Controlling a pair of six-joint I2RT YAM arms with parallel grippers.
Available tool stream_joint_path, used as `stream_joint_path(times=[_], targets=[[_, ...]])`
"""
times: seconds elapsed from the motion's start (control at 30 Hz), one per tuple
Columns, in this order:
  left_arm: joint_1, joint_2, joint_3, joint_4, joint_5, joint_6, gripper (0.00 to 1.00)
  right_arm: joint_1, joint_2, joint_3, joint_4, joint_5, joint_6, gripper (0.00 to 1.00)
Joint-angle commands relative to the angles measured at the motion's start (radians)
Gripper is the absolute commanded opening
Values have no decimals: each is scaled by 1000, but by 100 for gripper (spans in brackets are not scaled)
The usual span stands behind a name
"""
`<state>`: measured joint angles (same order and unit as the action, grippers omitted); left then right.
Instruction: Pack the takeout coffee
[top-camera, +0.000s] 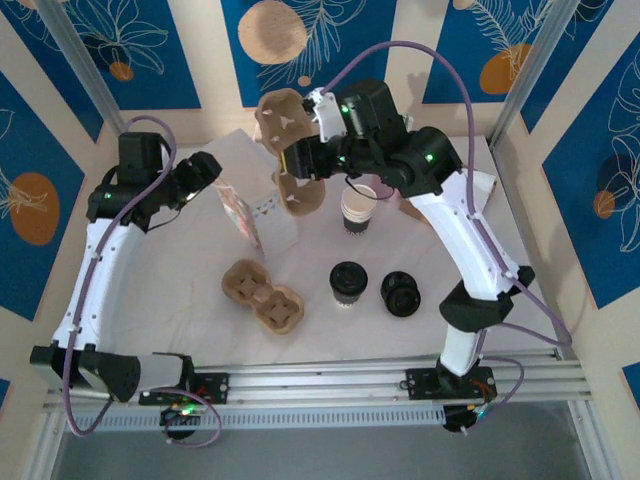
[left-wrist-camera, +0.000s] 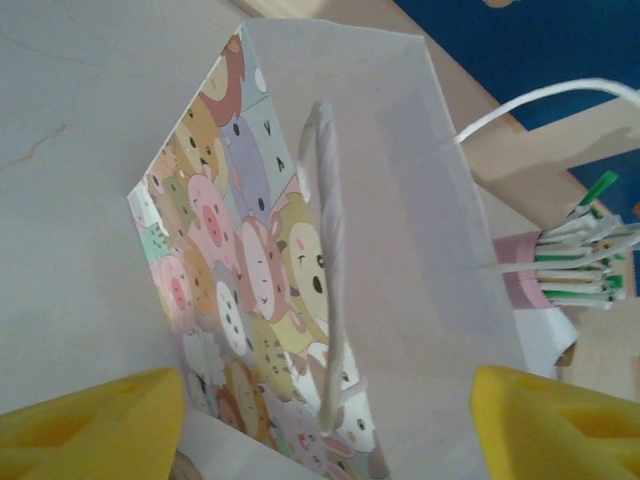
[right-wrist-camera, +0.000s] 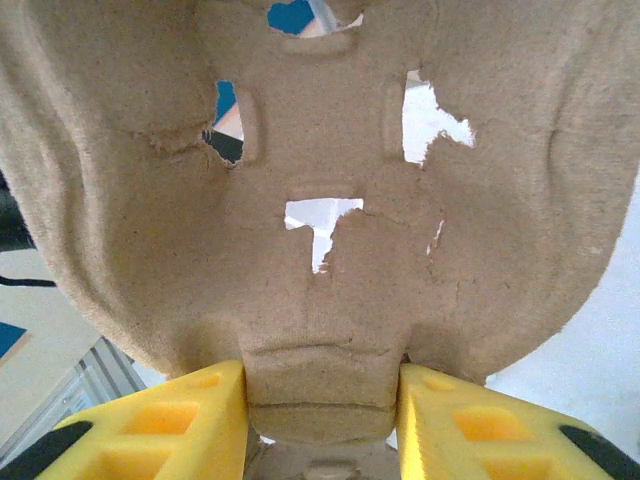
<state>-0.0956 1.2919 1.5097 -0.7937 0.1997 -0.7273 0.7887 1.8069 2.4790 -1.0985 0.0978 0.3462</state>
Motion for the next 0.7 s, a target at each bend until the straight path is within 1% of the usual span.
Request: stream_joint_path(times=[0.0, 0.13, 0.23, 0.27, 0.33, 0.47, 0.53, 0.67], targets=[[44, 7, 69, 26, 90, -12, 72, 1, 39, 38, 124, -36, -51, 41], [82, -1, 99, 20, 151, -20, 70, 2, 109, 97, 168, -40, -74, 40], [88, -22, 153, -33, 130, 6, 67, 2, 163, 147, 198, -48, -85, 40], [88, -33, 175, -56, 110, 16, 65, 1, 183, 161, 204, -50, -89, 40], [88, -53, 210, -79, 78, 27, 57, 1, 212, 186, 208, -51, -95, 40], [79, -58, 270, -73, 81, 15, 42, -2, 246, 204, 225, -48, -101, 40], [66, -38, 288, -53, 97, 3, 38, -5, 255, 206, 239, -54, -101, 40], [32, 38, 317, -40, 87, 13, 32, -5, 278, 208, 267, -59, -101, 40]])
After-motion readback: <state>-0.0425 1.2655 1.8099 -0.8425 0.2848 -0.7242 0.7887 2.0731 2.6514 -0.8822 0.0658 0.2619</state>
